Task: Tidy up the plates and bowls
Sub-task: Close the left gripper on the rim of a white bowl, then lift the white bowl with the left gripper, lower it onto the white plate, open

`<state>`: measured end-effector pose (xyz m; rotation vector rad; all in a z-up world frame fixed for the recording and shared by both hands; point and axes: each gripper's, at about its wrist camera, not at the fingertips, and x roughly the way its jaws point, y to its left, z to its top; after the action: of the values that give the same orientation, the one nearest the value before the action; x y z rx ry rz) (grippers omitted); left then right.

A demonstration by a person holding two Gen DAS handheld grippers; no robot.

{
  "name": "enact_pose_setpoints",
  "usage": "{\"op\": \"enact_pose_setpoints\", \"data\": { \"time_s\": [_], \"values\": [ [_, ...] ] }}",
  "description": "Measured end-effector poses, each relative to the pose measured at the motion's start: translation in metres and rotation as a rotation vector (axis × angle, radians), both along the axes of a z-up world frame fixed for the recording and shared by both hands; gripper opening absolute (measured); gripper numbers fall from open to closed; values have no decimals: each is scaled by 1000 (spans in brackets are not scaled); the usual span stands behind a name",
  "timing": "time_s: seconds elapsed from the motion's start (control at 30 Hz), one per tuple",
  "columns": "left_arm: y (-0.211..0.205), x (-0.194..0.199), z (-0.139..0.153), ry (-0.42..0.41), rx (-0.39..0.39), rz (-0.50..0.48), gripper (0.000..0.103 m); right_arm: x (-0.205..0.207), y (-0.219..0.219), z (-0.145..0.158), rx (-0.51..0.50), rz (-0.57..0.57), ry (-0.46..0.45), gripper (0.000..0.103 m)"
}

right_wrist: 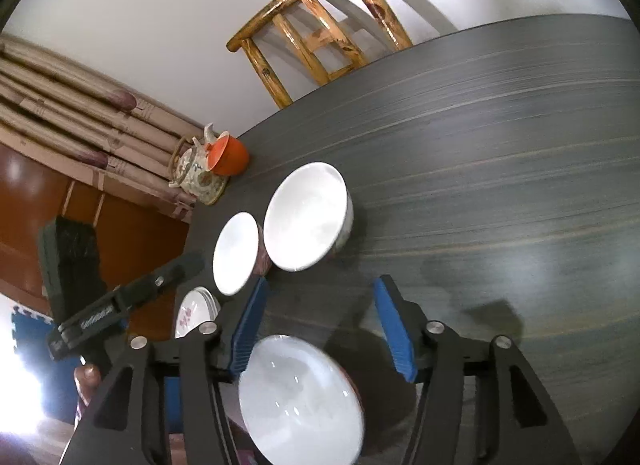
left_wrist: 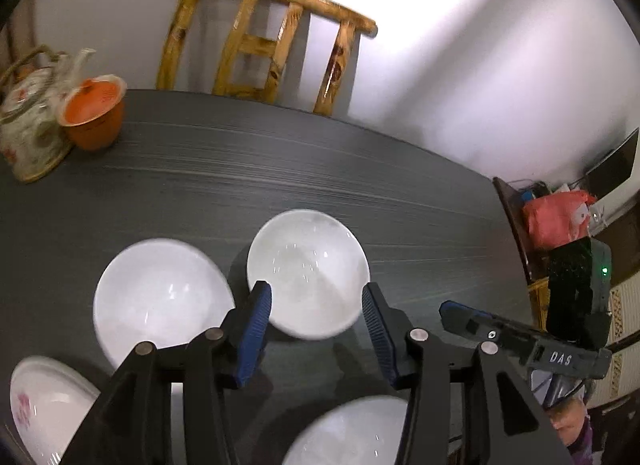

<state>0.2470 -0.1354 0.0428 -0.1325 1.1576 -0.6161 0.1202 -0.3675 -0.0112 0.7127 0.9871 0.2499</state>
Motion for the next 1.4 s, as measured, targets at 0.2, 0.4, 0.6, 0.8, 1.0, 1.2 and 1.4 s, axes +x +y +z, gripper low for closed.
{"op": "enact_pose_setpoints", "data": {
  "time_s": [0.2, 0.4, 0.6, 0.8, 1.0, 1.2, 1.4],
  "values": [
    [-17, 42, -28, 69, 33, -11, 48, 37, 0, -15, -16, 1, 52, 55],
    [-26, 62, -50, 104, 82, -31, 48, 56, 4, -35, -10, 8, 96, 55],
    [-21, 70, -56, 112, 68, -25, 48, 69, 8, -47, 11, 17, 119, 55],
    [-27, 72, -76, 144, 90, -46, 48, 77, 13, -60, 12, 28, 143, 41],
    [-32, 65, -87, 103, 174, -46, 11, 82, 20, -65, -20, 53, 132, 12],
    [-32, 50, -87, 97, 143, -25, 8, 80, 13, -63, -29, 38, 118, 11],
    [-31, 26, -58, 64, 83, -9, 8, 61, 2, -50, -16, 22, 95, 10]
  ]
}}
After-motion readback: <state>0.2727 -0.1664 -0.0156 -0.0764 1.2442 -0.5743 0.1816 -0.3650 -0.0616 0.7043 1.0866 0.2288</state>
